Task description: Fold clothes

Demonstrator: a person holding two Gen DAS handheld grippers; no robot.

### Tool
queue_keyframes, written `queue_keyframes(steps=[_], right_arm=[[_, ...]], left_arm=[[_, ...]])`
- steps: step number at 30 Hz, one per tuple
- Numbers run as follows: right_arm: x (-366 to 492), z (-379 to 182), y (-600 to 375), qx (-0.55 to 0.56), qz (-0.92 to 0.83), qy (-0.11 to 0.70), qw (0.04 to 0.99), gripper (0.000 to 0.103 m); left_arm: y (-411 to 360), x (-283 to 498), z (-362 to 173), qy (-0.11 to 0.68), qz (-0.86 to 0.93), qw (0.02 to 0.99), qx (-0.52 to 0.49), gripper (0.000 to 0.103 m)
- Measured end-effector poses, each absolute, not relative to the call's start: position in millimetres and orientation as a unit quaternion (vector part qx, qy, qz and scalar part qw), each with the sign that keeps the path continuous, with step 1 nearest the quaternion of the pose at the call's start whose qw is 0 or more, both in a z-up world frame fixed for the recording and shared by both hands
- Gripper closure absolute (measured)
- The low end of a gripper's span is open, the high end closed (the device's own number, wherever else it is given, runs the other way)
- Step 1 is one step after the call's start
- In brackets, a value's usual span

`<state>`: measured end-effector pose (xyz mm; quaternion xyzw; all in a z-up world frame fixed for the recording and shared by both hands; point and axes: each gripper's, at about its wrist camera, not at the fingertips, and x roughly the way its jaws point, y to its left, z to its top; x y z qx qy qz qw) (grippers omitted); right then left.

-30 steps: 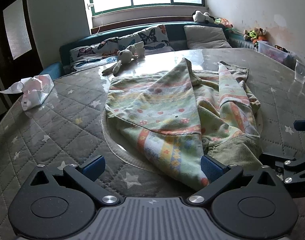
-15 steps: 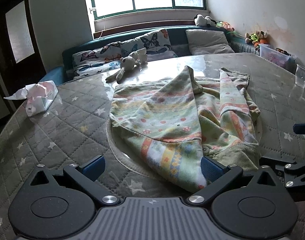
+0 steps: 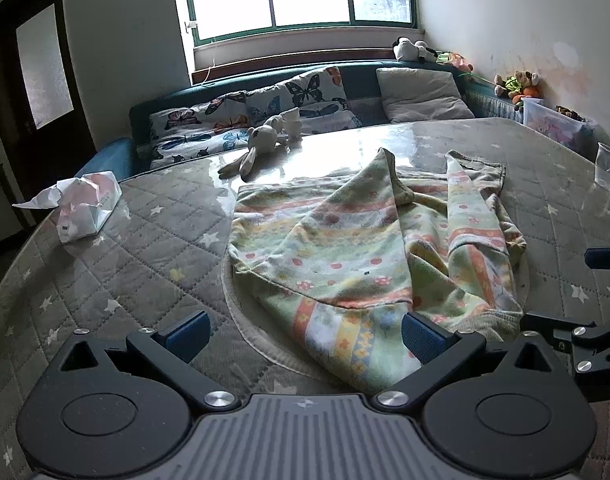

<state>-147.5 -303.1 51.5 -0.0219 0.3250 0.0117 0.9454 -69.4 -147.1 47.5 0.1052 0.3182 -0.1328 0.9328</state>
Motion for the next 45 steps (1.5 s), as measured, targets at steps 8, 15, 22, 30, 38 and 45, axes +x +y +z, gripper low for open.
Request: queue_keyframes(steps=[8, 15, 22, 30, 38, 45], right_arm=[[-139, 51, -307, -0.018, 0.013, 0.327, 0.945, 0.000], [-122, 54, -317, -0.008, 0.010, 0.329, 0.944, 0.001], [-83, 59, -342, 0.023, 0.000, 0.340, 0.940, 0.011], [-24, 63, -371, 0.056, -0.015, 0.344, 0.937, 0.032], [32, 55, -398, 0.083, -0.021, 0.350, 0.933, 0.051], [72, 40, -415, 0.103, -0.030, 0.363, 0.926, 0.060]], left_arm=[[-152, -64, 45, 0.323, -0.144, 0.929, 0.111, 0.001], [-157, -48, 50, 0.322, -0.150, 0.928, 0.114, 0.006], [-167, -22, 62, 0.308, -0.166, 0.929, 0.119, 0.017], [-191, 25, 69, 0.301, -0.187, 0.927, 0.126, 0.024], [-237, 79, 62, 0.295, -0.220, 0.916, 0.159, 0.022], [-265, 117, 47, 0.305, -0.233, 0.908, 0.170, 0.021]])
